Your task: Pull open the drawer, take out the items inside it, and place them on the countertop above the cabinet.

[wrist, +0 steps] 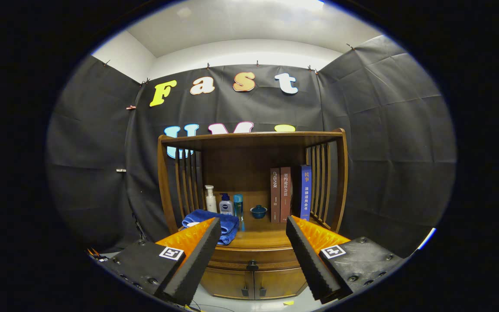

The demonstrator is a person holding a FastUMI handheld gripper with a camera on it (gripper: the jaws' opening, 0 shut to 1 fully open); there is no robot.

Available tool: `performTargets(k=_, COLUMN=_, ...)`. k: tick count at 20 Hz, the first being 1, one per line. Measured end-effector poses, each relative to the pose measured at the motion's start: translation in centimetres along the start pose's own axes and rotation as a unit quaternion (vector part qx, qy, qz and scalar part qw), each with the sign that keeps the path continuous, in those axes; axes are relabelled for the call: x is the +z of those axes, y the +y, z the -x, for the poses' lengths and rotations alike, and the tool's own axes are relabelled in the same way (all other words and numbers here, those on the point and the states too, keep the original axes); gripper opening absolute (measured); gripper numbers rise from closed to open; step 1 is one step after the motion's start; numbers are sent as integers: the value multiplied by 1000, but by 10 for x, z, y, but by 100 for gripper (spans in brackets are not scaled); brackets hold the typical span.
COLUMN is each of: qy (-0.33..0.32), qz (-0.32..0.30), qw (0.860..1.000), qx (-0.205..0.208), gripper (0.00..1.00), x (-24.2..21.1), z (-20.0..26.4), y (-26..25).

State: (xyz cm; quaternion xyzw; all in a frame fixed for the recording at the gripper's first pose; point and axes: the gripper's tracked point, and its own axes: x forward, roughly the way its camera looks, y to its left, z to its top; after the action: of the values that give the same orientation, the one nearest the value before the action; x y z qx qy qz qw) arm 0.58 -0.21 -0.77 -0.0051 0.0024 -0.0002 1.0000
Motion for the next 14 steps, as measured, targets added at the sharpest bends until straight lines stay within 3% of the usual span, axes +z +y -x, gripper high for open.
performTargets(k=14, qy=26, qz=2, qw=1000, qx=-7, gripper=99, x=-40, z=-16, y=0)
